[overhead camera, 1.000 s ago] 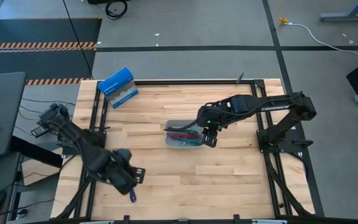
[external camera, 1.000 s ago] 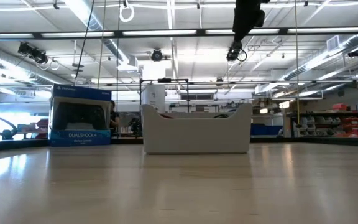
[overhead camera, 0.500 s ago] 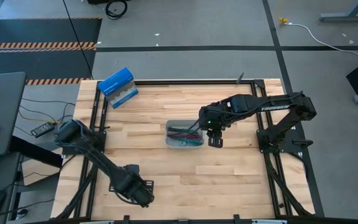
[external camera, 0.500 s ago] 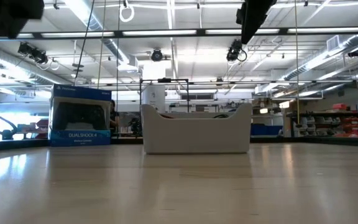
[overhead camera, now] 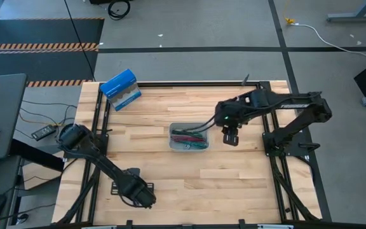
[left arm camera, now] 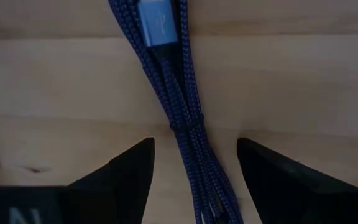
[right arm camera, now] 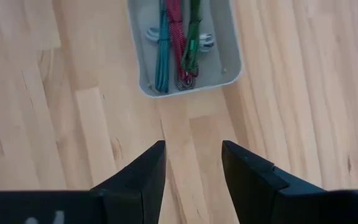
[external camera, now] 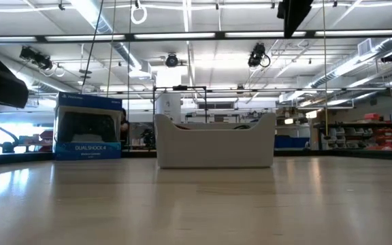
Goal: Pick and place USB-C Cables
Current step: Put the ziptied dark blue USB charger cable into the bin
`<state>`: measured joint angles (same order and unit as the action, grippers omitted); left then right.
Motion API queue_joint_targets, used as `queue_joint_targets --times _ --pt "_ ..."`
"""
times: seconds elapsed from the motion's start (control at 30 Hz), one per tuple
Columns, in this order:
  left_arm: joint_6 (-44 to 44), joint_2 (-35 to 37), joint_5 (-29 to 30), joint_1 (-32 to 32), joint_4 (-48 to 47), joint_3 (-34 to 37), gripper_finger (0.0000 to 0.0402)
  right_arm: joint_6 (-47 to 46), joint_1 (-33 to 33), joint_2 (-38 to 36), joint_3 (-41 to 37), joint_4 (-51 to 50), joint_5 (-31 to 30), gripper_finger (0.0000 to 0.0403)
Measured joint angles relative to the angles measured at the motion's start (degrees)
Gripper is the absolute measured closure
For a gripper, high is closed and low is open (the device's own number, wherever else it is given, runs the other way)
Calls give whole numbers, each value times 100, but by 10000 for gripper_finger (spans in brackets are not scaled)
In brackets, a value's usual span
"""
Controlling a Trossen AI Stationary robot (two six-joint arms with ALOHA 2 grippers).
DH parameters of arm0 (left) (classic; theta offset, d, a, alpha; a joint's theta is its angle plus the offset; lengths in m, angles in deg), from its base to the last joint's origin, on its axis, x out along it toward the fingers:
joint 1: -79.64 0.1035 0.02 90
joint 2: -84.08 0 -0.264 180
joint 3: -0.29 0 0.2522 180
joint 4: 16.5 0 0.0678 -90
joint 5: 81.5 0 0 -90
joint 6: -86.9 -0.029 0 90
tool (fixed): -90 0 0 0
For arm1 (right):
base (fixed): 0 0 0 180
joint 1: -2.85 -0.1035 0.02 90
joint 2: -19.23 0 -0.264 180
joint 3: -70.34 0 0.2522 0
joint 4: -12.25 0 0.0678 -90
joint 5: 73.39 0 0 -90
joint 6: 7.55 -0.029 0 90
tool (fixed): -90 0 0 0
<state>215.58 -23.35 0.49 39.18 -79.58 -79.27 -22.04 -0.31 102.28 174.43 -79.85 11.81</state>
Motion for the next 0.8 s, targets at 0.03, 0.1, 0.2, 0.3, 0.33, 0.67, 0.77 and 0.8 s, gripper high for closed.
queue_joint_targets --times 0.03,0.1,0.2,0.3,0.33,0.67,0.77,0.8 --pt "0 7 -20 6 77 39 159 -85 16 -58 0 4 -10 240" --pt "-4 9 -64 8 109 65 159 -265 41 -161 0 19 -11 240" --pt "-18 6 -21 27 128 72 160 -511 46 -256 0 24 -11 241" --pt "-82 0 -6 43 217 83 171 -685 46 -269 0 26 -8 241" --pt "-130 -6 6 43 258 86 180 -744 39 -267 0 26 12 241" --pt "-187 -3 52 49 806 225 331 -1309 -156 -265 0 170 35 241" --pt "-347 58 133 43 894 177 366 -1448 -230 -265 0 174 12 241" --pt "-409 96 218 45 997 136 373 -1491 -248 -265 0 180 -5 241"
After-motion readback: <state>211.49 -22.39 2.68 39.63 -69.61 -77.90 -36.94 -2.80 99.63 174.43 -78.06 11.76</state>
